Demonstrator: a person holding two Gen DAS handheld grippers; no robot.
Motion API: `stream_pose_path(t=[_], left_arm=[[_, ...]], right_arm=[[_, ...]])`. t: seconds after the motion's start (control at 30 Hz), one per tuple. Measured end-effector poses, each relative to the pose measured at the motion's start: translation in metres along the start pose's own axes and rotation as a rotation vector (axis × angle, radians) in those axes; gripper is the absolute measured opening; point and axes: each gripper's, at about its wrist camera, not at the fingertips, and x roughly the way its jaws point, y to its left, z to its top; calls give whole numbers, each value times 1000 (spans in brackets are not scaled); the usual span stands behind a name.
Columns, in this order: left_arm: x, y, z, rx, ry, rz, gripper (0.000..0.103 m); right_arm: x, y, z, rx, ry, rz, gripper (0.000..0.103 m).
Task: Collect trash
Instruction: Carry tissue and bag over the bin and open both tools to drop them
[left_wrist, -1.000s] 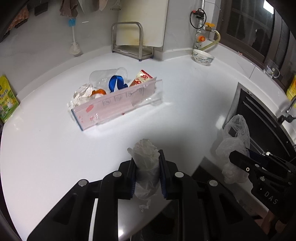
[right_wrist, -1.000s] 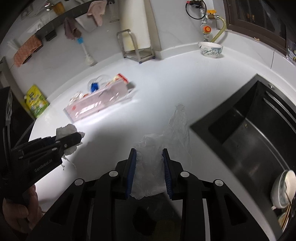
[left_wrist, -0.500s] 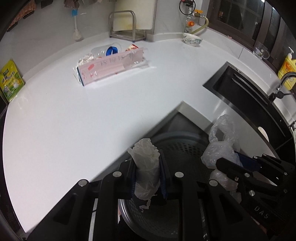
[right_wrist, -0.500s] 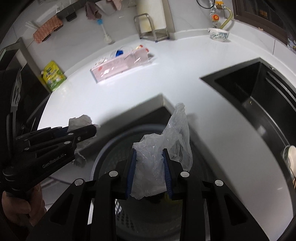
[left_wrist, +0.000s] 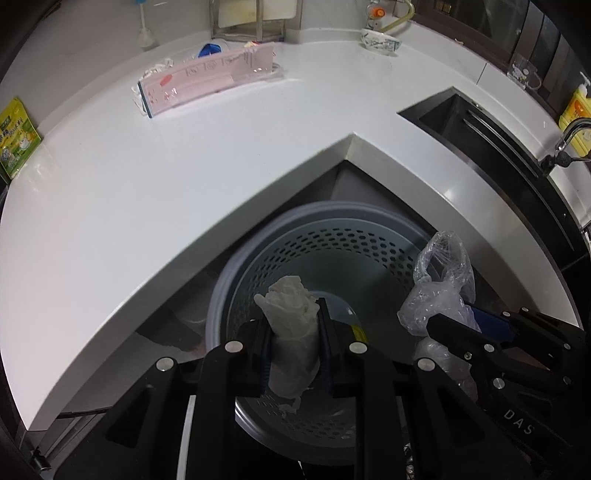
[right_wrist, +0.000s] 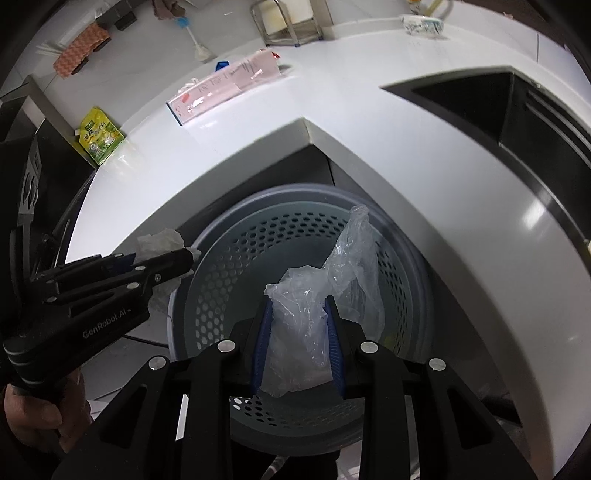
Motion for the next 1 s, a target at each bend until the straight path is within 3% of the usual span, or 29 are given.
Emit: stream_pose_path(t=[0.43,0.47,0.53,0.57,0.6,1.0], left_arm=[[7,-3,-4,-3,17,12,30],[7,-2,-4,-6,19,15,33],[7,0,-5,-14,22,26,50],[6,1,-5,-22,18,39,67],[4,3,-5,-27,11,43,69],[-5,12,-1,-53,-11,57,69]], right_arm=[[17,-5,-3,-10,33,40,29],[17,-5,-4,-14,33,40,32],[18,-4,-3,-23,34,26,47],[17,-4,-3,-23,30,18,56],[16,-4,-3,-19,24,17,58],[9,-9,-4,2,23,13,58]])
